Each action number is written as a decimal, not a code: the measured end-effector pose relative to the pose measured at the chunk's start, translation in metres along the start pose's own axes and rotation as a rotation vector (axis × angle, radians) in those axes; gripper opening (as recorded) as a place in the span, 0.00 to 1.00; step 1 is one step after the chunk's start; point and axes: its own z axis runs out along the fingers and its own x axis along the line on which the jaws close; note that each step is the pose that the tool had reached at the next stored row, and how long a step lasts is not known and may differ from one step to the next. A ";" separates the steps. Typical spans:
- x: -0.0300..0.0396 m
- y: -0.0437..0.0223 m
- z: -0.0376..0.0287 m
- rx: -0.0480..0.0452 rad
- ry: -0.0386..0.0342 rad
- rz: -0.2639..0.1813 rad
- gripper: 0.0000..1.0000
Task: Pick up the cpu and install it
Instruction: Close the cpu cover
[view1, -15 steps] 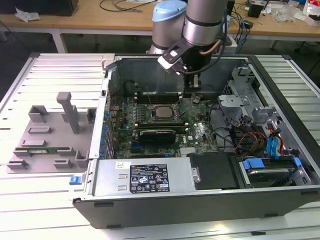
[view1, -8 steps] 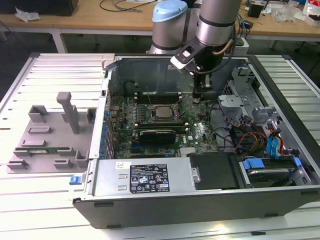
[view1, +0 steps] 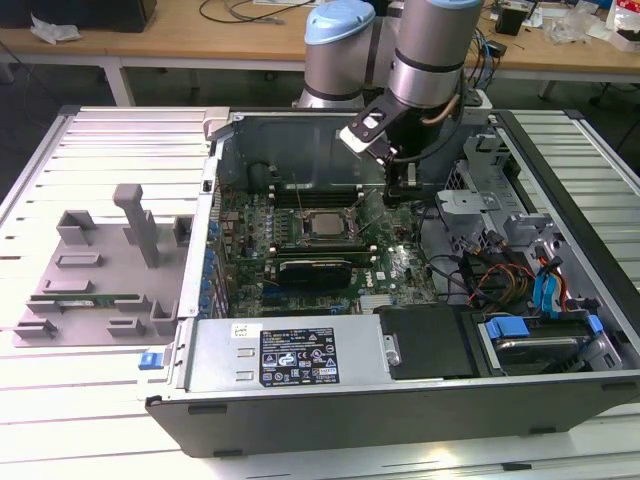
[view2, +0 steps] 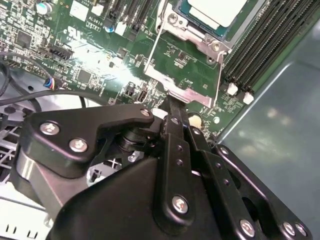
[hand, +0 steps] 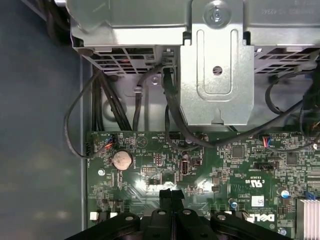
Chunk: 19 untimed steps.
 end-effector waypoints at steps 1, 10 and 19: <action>-0.0001 0.0000 0.0024 0.0000 0.0001 0.000 0.11; -0.0001 -0.0016 0.0036 -0.0001 0.0001 0.000 0.11; -0.0001 -0.0172 0.0035 -0.0006 0.0000 0.000 0.11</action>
